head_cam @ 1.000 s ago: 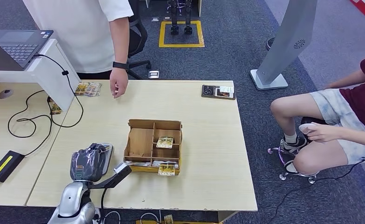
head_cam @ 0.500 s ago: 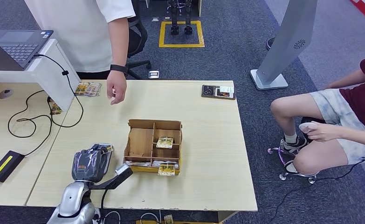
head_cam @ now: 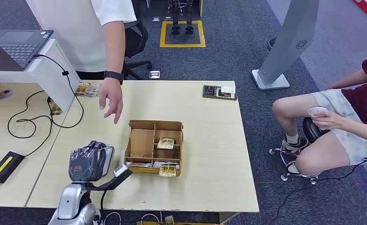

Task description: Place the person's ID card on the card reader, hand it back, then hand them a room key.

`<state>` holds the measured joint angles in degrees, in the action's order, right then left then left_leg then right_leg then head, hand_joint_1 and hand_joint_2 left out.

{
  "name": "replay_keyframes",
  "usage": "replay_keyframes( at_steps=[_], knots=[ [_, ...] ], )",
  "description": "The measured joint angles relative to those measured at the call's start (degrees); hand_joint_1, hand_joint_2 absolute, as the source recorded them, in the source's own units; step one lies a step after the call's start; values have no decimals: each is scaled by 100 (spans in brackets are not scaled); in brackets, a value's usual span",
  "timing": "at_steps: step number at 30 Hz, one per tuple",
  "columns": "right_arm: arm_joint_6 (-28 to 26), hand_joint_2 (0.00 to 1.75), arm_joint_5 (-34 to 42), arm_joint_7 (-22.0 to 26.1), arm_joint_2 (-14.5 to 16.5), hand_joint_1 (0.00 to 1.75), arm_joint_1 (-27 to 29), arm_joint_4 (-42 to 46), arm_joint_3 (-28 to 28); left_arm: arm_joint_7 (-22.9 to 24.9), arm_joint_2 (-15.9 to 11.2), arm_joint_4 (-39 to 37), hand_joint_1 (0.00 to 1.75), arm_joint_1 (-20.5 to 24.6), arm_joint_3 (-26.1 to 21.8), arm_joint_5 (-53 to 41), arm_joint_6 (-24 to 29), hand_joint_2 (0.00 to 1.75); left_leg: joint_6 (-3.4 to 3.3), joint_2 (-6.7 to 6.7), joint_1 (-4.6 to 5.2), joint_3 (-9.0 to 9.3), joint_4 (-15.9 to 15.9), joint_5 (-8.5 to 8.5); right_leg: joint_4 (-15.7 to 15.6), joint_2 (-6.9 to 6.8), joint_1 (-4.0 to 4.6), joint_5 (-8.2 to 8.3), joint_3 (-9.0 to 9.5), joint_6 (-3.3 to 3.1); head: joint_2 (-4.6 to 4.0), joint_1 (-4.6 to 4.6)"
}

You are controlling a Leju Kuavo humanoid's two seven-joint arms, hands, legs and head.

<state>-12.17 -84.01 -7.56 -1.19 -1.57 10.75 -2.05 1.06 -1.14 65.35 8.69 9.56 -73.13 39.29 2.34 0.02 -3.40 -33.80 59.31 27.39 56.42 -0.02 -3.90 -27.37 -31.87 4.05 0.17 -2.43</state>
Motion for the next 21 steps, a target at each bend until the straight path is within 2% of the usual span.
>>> replay_keyframes(
  at_steps=[5,7,13,21],
  knots=[
    [-26,175,-3,4,1,0,-1,0,-66,-1627,743,759,175,-74,-864,133,43,175,-1,2,0,-6,1,1,-4,1,0,1,-3,1,0,1],
    [-28,175,-6,13,1,0,-2,0,-79,-2023,1016,955,175,-45,-1183,244,44,175,-2,1,0,-4,1,2,-4,1,0,1,-4,1,0,-1],
    [-4,175,-74,34,-1,0,-18,2,-117,-2308,1493,1089,175,161,-1712,397,44,175,-1,1,-1,-4,0,0,-2,0,1,1,-3,1,0,-2],
    [59,175,-176,-3,-9,0,-60,13,-229,-2309,1707,1063,175,522,-1843,556,43,175,-1,0,-1,-5,2,0,-3,1,1,2,-2,1,0,0]
  ],
)
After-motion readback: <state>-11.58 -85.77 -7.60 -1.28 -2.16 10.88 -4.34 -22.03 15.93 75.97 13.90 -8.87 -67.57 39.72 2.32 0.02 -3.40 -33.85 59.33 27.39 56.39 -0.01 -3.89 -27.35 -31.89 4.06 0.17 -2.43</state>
